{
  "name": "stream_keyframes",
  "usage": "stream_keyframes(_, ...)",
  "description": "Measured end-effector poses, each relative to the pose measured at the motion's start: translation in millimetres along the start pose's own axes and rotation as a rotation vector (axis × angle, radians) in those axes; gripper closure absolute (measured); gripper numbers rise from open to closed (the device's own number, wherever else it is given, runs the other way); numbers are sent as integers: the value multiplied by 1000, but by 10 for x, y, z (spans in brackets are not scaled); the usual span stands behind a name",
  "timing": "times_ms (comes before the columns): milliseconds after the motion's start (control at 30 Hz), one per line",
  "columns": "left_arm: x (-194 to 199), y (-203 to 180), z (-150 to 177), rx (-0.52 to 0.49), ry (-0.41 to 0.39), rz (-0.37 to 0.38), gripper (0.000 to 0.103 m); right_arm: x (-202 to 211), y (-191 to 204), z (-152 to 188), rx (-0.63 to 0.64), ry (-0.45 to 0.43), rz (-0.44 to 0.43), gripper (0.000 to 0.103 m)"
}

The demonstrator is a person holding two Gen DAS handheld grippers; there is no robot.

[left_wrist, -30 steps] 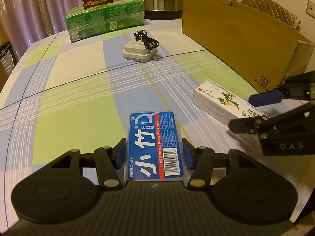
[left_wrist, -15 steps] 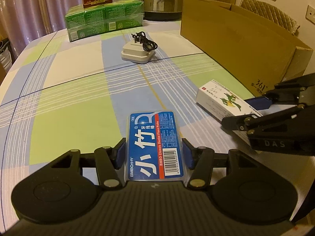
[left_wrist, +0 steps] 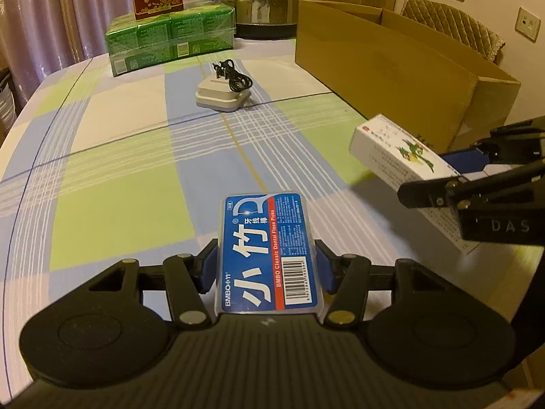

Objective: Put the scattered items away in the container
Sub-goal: 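Carry the floss box and ointment box over the cardboard box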

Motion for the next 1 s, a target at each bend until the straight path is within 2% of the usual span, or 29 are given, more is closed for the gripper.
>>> stream_keyframes(333, 341, -193, -36, -6, -37, -2, 51, 378, -87, -85, -35, -66, 9, 68)
stream_keyframes(567, 534, -431, -139, -5, -57, 25, 51, 646, -270, -83, -64, -107, 32, 68)
stream_keyframes(1000, 629, -1087, -646, -72, -124, 95, 51, 1052, -839, -208, -123, -191, 115, 68)
Point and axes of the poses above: each gripper's, at about its wrist camera, not at the fingertips, and x roughly against the way its jaws point, y to its left, z to its underside, the point moved 7 cm from there along -x, roughly the way its jaws point, and after that the axes turned 12 degrees about x, right-handed, at the moved point
